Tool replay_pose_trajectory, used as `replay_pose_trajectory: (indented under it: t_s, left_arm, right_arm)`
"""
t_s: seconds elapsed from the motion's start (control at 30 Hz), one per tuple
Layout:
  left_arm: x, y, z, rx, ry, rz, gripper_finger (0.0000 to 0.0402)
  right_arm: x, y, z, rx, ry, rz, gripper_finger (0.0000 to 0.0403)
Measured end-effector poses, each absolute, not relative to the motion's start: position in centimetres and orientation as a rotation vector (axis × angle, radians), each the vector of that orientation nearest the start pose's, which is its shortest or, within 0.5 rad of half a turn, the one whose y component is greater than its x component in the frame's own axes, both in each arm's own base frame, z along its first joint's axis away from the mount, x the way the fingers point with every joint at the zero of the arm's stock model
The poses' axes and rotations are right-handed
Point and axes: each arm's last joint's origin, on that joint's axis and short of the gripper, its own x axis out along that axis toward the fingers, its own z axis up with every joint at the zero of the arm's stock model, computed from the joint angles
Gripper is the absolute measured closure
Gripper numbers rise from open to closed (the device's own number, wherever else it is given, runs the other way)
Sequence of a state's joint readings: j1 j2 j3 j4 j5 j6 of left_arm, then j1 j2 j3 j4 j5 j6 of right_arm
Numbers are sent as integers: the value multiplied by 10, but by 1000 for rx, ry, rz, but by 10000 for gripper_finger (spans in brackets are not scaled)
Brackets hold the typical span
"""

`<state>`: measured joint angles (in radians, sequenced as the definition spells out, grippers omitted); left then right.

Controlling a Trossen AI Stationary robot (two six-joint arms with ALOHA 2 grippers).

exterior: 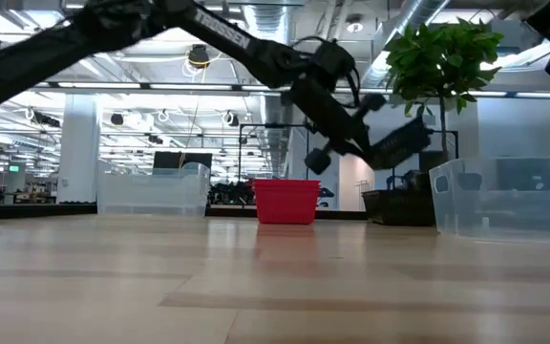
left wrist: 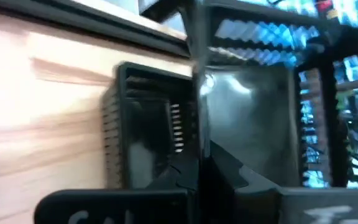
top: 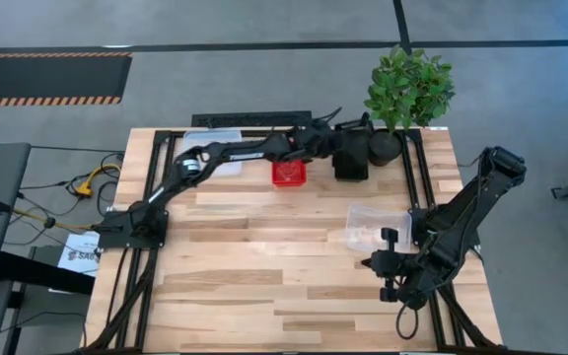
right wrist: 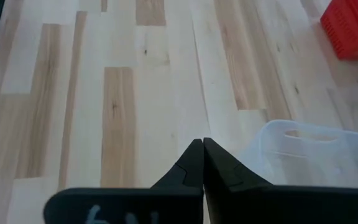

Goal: Stack baskets by color
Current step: Stack the bottom black basket on the top black basket

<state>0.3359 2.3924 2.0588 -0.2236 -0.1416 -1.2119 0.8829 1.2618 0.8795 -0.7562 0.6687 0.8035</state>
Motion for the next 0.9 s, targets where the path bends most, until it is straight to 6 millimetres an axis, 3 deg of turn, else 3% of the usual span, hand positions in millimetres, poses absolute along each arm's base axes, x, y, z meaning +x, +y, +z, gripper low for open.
replay_pose_trajectory:
  t_s: [0.17,0.33,0.9]
  left_arm:
    - [526,189,193,-1206,248,773,401]
    - [524,191,188,-1192,288,826,401]
    - [525,193,190,-1150,288,794,394]
  right_arm:
    - [158,165,237,-33,813,-129,389]
    - [158,165,237,-34,814,-129,386]
    - [158,165,237,-34,814,-129,385]
